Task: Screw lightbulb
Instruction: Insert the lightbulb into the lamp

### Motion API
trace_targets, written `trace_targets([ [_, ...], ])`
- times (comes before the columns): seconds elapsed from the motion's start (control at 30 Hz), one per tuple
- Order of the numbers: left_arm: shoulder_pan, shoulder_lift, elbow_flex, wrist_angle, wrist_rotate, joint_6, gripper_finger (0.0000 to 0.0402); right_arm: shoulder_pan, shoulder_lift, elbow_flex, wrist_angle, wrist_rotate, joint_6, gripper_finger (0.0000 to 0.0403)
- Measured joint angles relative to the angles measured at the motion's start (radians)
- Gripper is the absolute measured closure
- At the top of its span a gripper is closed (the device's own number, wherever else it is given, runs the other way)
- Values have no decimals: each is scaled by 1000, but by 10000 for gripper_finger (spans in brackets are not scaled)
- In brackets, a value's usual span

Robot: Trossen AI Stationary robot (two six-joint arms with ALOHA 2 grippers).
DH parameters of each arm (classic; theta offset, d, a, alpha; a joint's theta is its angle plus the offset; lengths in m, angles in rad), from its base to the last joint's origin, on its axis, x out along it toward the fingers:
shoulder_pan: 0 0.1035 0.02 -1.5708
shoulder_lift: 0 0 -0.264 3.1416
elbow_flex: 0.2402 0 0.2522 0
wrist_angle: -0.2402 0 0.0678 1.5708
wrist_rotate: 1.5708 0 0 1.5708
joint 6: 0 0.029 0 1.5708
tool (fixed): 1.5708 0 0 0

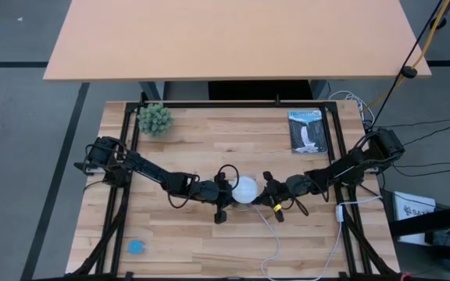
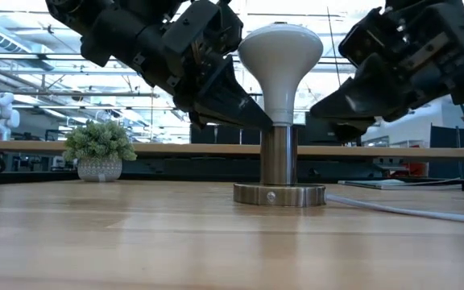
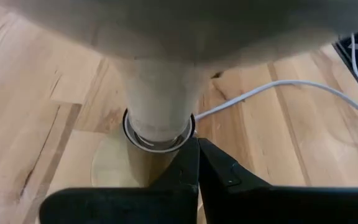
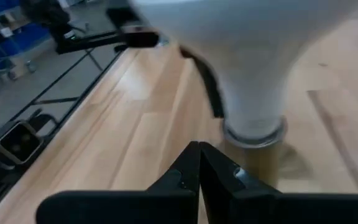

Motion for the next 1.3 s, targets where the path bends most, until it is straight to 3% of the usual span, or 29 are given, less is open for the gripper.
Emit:
trace_targets([
  [0.13, -11, -54, -1, -48, -14, -1, 401, 5, 0, 0, -55, 8, 19, 403],
  [0.27, -43, -118, 0, -120, -108, 21, 401, -2, 0, 0, -66, 11, 33, 403],
  [0.67, -30, -65, 0, -25, -57, 8, 401, -36, 0, 8, -45, 166, 12, 403],
  [0.93, -16, -63, 0, -27, -52, 21, 401, -45, 0, 77, -60, 157, -92, 403],
  [1.3, -18, -63, 0, -69, -94, 9, 401, -43, -1, 93, -169, 27, -27, 403],
])
